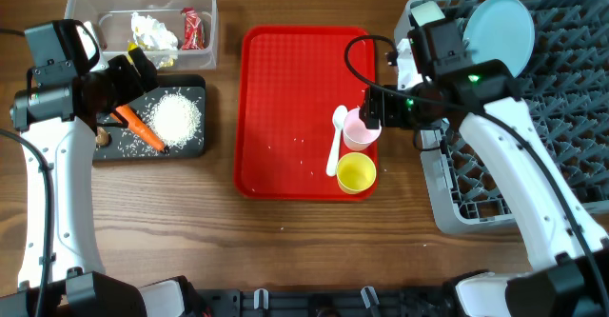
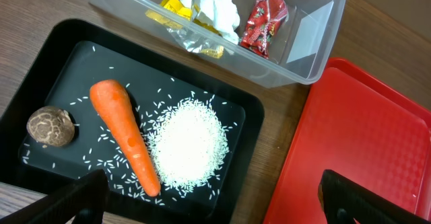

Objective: Sort waste into correct bins and load items into the dishwasher rack
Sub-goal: 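Reach the left gripper to the pink cup and grasp its rim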

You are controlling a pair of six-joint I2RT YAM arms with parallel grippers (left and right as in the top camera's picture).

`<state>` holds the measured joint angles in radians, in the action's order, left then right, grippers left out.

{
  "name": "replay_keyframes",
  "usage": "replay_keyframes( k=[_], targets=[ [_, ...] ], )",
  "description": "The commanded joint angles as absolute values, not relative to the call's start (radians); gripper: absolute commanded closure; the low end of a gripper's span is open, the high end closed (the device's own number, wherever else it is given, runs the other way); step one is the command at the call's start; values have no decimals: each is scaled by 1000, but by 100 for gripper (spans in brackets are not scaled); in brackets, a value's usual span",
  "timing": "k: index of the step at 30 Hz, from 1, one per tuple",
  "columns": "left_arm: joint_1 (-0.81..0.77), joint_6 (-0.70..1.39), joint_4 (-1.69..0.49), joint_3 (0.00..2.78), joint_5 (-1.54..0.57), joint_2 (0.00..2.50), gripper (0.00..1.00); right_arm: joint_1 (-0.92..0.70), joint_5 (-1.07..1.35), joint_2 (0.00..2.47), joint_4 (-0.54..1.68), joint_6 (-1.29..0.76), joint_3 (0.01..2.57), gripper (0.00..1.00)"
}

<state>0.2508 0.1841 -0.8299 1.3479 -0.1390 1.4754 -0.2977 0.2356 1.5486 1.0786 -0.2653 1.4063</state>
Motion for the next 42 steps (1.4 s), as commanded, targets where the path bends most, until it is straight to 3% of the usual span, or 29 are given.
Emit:
replay_keyframes(
  k=[1, 4, 9, 12, 18, 25, 34, 37, 42],
  targets=[
    [257, 172, -826, 1357, -137, 1479, 0, -302, 219, 1531, 1065, -297, 1399, 15],
    [257, 172, -819, 1357, -174, 1479, 0, -291, 171, 1477, 1072, -296, 1399, 14],
    [234, 171, -794, 1357, -447, 1488, 0, -253, 121, 1368, 1112, -286, 1399, 8],
    [167, 172, -759, 1357, -508, 1514, 0, -242, 113, 1297, 1138, -263, 1399, 7],
    [-74, 171, -670, 1357, -503, 1608, 0, -242, 25, 1195, 1184, -266, 1399, 6],
    [-381, 221, -514, 1357, -331, 1748, 1, -242, 2, 1121, 1226, -281, 1399, 4],
    [-582, 221, -459, 1357, -223, 1898, 3, -242, -52, 1093, 1272, -299, 1399, 4],
    [-597, 224, -460, 1357, -211, 1913, 7, -242, -53, 1093, 1277, -299, 1399, 4],
    [-596, 226, -462, 1357, -211, 1914, 26, -242, -52, 1093, 1277, -299, 1399, 4]
  ],
)
